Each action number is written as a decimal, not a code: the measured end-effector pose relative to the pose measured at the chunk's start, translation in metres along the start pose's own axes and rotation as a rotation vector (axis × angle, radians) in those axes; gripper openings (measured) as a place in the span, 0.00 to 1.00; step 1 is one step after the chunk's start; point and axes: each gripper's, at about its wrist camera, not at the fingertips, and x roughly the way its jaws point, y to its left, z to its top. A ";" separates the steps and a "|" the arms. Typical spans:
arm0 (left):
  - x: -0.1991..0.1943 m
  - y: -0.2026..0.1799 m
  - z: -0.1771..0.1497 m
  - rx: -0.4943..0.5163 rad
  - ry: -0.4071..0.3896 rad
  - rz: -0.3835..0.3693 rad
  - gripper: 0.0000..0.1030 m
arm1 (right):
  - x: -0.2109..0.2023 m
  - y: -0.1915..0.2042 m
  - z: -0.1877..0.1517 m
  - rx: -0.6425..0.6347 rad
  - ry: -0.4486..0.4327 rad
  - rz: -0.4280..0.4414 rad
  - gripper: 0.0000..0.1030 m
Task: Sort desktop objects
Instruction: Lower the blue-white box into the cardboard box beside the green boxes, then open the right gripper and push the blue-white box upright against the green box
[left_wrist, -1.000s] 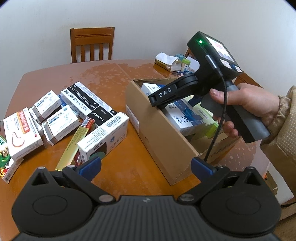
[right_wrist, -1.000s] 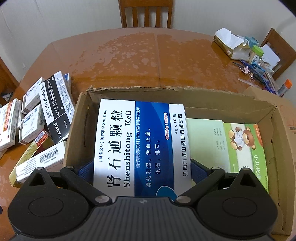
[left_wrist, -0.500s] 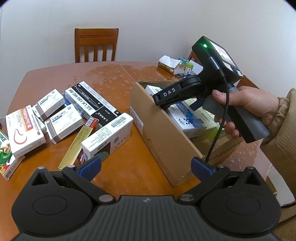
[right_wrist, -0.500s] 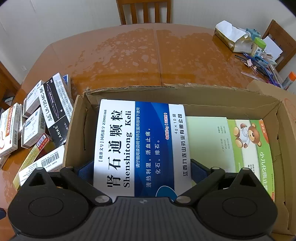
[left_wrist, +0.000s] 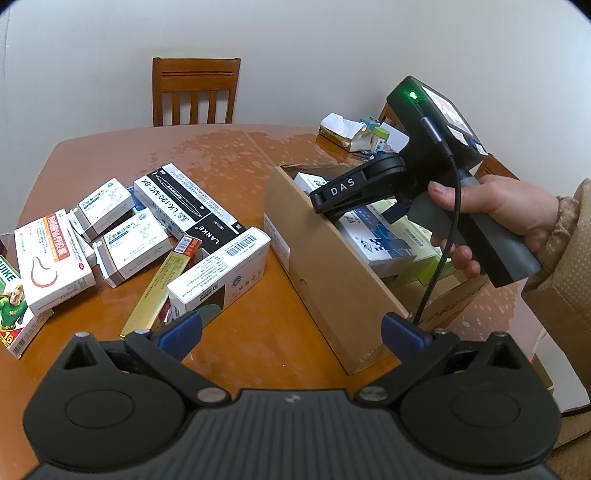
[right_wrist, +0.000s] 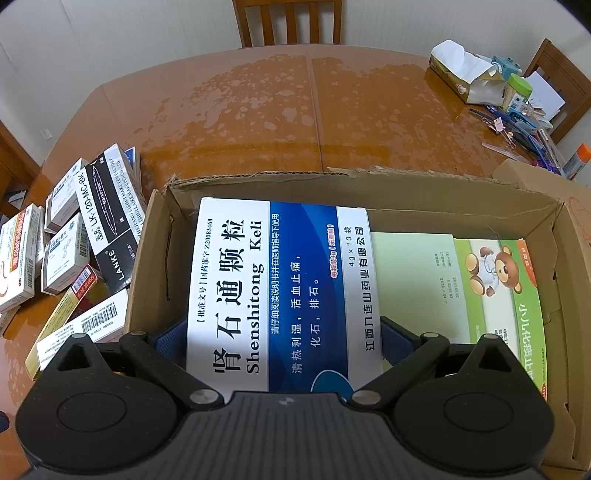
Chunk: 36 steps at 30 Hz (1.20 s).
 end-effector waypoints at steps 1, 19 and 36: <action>0.000 0.001 0.000 -0.001 0.000 0.000 1.00 | 0.000 0.000 0.000 0.000 0.000 0.000 0.99; -0.004 0.004 0.000 -0.010 -0.020 0.007 1.00 | -0.044 -0.041 0.006 0.067 -0.073 0.119 1.00; -0.007 0.003 -0.001 -0.002 -0.018 0.005 1.00 | -0.003 -0.066 -0.037 0.360 0.313 0.545 1.00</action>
